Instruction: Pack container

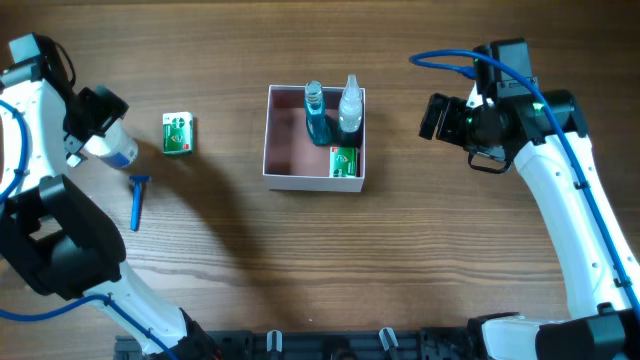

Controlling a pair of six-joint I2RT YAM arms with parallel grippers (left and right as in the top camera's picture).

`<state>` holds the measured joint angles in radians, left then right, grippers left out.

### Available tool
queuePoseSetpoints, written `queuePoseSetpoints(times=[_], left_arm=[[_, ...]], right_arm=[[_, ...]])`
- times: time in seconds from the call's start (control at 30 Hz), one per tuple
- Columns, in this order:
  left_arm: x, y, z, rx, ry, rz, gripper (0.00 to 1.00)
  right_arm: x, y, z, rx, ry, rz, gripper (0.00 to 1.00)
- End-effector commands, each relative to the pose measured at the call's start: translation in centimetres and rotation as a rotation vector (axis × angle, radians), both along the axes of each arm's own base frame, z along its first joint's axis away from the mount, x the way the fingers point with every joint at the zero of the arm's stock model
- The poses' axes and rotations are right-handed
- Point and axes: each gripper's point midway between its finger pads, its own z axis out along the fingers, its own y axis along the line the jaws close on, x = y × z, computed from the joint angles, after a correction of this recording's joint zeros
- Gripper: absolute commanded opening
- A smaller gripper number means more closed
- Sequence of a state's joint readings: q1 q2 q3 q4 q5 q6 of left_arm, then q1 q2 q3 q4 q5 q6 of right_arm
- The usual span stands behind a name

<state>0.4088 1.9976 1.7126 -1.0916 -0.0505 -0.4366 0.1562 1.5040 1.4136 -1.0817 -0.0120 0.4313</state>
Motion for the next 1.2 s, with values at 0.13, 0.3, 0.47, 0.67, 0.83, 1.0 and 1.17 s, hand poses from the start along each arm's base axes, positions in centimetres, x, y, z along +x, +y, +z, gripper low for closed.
queuePoseSetpoints(times=[0.13, 0.3, 0.47, 0.67, 0.83, 1.0, 1.17], left_arm=[[1.1, 2.0, 1.0, 0.089, -0.037, 0.036, 1.00], [1.3, 2.2, -0.4, 0.082, -0.016, 0.037, 1.00], [1.4, 2.2, -1.8, 0.071, 0.010, 0.036, 1.00], [1.3, 2.1, -3.8, 0.051, 0.048, 0.034, 1.00], [1.6, 1.5, -5.3, 0.007, 0.057, 0.026, 1.00], [2.0, 1.5, -5.3, 0.009, 0.043, 0.025, 0.91], [2.0, 1.4, -5.3, 0.008, 0.046, 0.022, 0.74]], right_arm=[[-0.1, 0.2, -0.4, 0.007, 0.016, 0.015, 1.00], [-0.1, 0.2, -0.4, 0.008, 0.017, 0.015, 1.00], [-0.1, 0.2, -0.4, 0.008, 0.016, 0.014, 1.00], [-0.1, 0.3, -0.4, 0.014, 0.017, 0.016, 1.00], [-0.1, 0.4, -0.4, 0.019, 0.018, 0.018, 1.00], [-0.1, 0.4, -0.4, 0.019, 0.019, 0.018, 1.00], [-0.1, 0.4, -0.4, 0.019, 0.019, 0.017, 1.00]])
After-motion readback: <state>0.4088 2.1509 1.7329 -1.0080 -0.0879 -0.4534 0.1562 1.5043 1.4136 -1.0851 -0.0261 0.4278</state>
